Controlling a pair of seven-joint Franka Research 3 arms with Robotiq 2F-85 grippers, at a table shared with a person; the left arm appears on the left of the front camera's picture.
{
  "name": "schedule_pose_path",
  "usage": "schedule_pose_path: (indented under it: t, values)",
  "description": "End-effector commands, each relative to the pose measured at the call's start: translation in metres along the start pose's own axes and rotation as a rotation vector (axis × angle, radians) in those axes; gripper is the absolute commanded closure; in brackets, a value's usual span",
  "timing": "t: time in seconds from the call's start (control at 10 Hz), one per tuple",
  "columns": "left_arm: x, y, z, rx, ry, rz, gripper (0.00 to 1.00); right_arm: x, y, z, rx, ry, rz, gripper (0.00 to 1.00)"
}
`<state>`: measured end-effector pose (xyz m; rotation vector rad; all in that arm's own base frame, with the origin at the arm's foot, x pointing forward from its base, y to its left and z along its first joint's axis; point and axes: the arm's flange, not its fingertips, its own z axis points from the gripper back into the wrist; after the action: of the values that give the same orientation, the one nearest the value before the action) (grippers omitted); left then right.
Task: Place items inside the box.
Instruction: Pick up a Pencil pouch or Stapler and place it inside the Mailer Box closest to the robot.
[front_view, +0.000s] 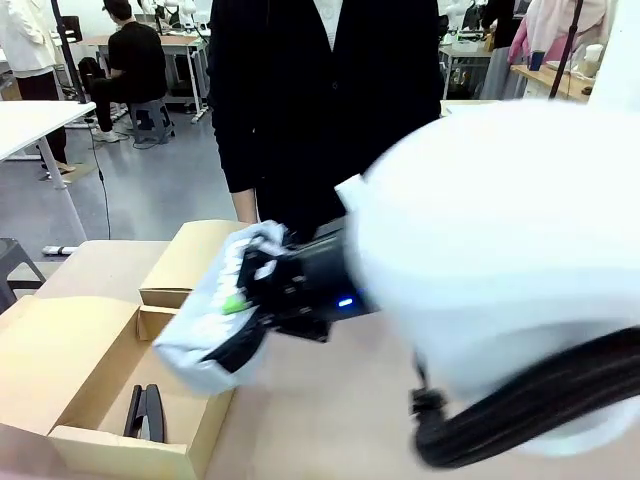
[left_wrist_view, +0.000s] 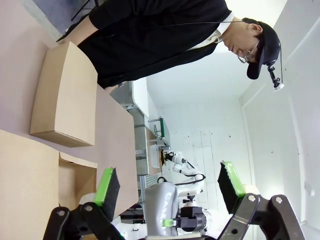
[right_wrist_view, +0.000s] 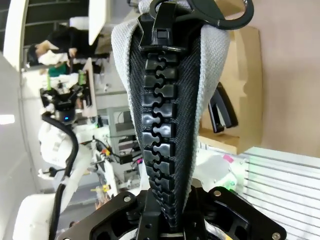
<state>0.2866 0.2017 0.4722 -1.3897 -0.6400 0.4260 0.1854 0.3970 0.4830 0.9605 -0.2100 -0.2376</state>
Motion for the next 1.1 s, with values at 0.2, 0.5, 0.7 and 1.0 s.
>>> schedule_pose_path:
  t: [0.2,0.5,0.7,1.0]
  values:
    - [-0.005,0.000,-0.002,-0.020,-0.008,-0.016,0.00,-0.001,0.043,-0.128,-0.133,-0.007,0.046,0.95]
    - [-0.005,0.000,-0.002,-0.020,-0.008,-0.016,0.00,-0.006,0.019,-0.080,-0.060,0.021,0.027,0.95]
    - [-0.005,0.000,-0.002,-0.020,-0.008,-0.016,0.00,0.010,0.016,-0.122,-0.192,0.017,0.016,0.95]
    - [-0.005,0.000,-0.002,-0.020,-0.008,-0.016,0.00,0.027,0.023,-0.163,-0.247,0.051,0.029,0.95]
